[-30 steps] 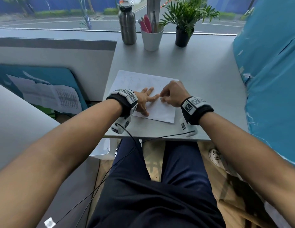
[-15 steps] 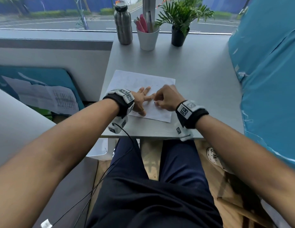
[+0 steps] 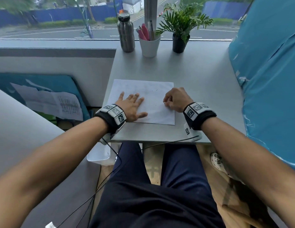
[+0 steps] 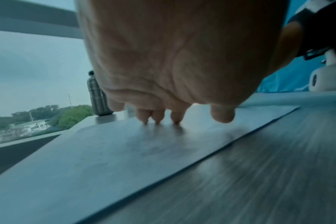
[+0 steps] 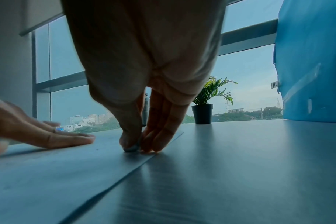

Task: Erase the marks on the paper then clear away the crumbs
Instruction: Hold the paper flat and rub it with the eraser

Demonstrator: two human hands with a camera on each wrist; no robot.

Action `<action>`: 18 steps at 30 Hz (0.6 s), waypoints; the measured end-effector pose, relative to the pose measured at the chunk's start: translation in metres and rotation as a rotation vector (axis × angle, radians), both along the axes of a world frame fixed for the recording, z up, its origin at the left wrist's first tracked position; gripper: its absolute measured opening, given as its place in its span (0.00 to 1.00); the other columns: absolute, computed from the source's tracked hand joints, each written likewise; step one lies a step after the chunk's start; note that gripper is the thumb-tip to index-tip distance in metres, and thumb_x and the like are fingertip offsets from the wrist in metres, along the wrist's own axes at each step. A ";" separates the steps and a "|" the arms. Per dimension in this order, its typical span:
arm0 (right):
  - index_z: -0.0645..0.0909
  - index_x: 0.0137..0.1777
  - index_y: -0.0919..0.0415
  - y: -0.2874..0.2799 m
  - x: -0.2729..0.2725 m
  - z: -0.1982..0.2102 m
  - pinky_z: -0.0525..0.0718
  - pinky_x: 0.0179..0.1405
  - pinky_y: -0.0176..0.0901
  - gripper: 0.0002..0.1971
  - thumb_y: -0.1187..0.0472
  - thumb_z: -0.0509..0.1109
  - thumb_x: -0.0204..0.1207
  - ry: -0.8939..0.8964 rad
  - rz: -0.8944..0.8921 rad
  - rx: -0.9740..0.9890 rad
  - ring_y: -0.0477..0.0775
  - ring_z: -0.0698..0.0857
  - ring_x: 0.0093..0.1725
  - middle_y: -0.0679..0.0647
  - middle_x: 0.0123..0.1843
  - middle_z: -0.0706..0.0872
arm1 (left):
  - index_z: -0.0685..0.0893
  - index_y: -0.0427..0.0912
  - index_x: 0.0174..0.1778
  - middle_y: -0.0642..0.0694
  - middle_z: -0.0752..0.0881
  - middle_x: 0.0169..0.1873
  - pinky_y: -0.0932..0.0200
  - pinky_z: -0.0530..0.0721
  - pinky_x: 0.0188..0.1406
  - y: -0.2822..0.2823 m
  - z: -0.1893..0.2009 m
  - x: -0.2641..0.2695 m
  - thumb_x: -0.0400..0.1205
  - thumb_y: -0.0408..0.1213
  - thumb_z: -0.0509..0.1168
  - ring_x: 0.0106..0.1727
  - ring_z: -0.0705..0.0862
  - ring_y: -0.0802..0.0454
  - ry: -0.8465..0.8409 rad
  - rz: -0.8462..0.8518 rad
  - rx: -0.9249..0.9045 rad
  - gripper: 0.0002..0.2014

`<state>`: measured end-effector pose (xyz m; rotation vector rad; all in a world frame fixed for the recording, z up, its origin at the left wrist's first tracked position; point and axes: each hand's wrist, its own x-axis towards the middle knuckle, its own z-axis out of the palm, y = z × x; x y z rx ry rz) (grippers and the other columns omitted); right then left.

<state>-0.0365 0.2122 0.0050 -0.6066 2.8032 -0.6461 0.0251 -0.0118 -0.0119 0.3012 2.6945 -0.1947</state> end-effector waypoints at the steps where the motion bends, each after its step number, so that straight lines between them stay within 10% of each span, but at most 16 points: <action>1: 0.92 0.44 0.59 0.000 -0.001 0.001 0.85 0.48 0.38 0.05 0.66 0.76 0.71 0.000 -0.003 -0.003 0.49 0.83 0.38 0.53 0.38 0.88 | 0.46 0.42 0.87 0.42 0.45 0.87 0.36 0.37 0.83 0.005 0.002 0.003 0.83 0.68 0.42 0.87 0.45 0.47 0.051 0.011 0.012 0.43; 8: 0.92 0.46 0.62 0.001 0.001 0.006 0.76 0.43 0.31 0.07 0.68 0.75 0.71 -0.002 0.018 -0.014 0.47 0.79 0.37 0.59 0.41 0.92 | 0.41 0.50 0.87 0.51 0.38 0.85 0.47 0.34 0.83 0.057 -0.006 0.042 0.86 0.62 0.43 0.85 0.37 0.54 -0.113 -0.441 0.331 0.36; 15: 0.93 0.46 0.61 0.001 0.004 0.004 0.76 0.42 0.31 0.07 0.68 0.75 0.71 -0.010 -0.010 -0.031 0.47 0.80 0.35 0.58 0.41 0.91 | 0.38 0.47 0.87 0.50 0.34 0.84 0.43 0.34 0.83 0.026 -0.010 0.024 0.81 0.71 0.37 0.86 0.36 0.49 -0.066 -0.064 0.132 0.44; 18: 0.92 0.47 0.62 0.000 0.006 0.005 0.76 0.44 0.30 0.07 0.68 0.75 0.71 0.006 -0.001 -0.032 0.47 0.80 0.36 0.58 0.42 0.92 | 0.39 0.45 0.87 0.45 0.37 0.85 0.45 0.34 0.84 0.034 -0.006 0.031 0.80 0.71 0.37 0.86 0.36 0.50 -0.021 -0.228 0.162 0.45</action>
